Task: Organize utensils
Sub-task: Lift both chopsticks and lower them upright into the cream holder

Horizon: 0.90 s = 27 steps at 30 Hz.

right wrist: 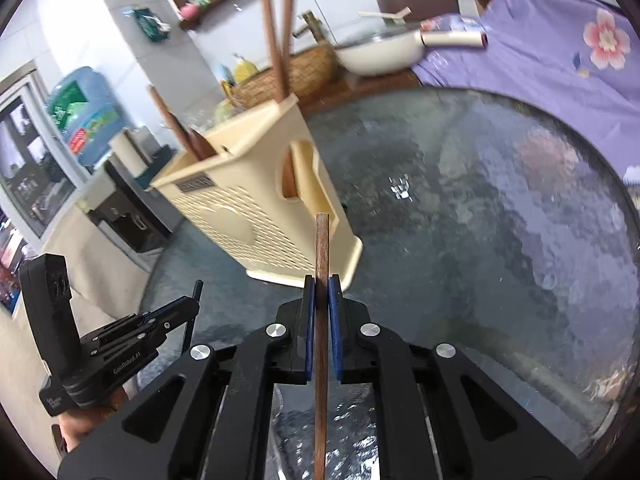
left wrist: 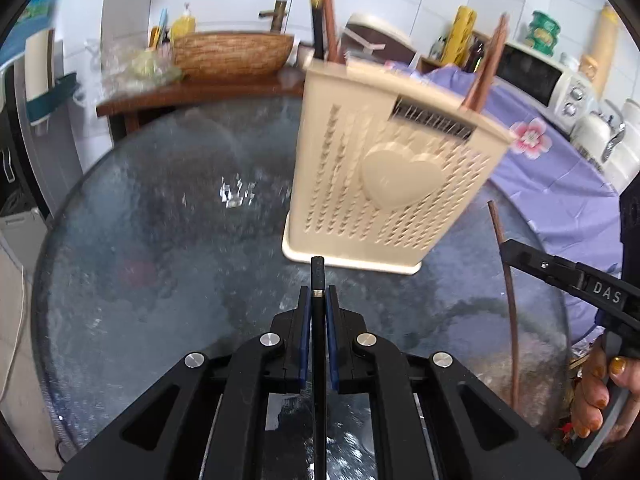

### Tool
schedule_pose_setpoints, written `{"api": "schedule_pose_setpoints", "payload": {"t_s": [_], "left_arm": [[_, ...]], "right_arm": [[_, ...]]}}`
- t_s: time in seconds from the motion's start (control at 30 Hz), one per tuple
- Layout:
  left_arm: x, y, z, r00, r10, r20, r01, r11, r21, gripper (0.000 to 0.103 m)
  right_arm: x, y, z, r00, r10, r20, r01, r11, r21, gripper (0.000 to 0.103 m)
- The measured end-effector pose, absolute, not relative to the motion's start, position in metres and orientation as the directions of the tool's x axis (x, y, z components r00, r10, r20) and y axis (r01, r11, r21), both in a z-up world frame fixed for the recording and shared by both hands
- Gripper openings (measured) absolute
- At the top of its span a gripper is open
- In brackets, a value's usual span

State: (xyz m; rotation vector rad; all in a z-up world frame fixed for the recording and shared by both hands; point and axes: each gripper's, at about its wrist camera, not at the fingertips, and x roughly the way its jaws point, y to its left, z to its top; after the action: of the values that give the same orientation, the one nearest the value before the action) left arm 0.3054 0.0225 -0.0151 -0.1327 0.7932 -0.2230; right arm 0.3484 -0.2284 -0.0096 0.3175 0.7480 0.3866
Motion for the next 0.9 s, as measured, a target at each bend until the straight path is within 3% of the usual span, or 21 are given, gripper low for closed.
{"api": "schedule_pose_setpoints", "payload": {"t_s": [0.47, 0.9], "left_arm": [[0.243, 0.027, 0.059, 0.783, -0.332, -0.526, 0.252, 0.942, -0.22, 0.007], [0.226, 0.032, 0.1, 0.825, -0.343, -0.449, 0.287, 0.939, -0.189, 0.007]], "right_arm": [[0.284, -0.233, 0.073, 0.757, 0.481, -0.443, -0.363, 0.873, 0.327, 0.007], [0.274, -0.216, 0.119, 0.77, 0.501, -0.395, -0.428, 0.865, 0.261, 0.007]]}}
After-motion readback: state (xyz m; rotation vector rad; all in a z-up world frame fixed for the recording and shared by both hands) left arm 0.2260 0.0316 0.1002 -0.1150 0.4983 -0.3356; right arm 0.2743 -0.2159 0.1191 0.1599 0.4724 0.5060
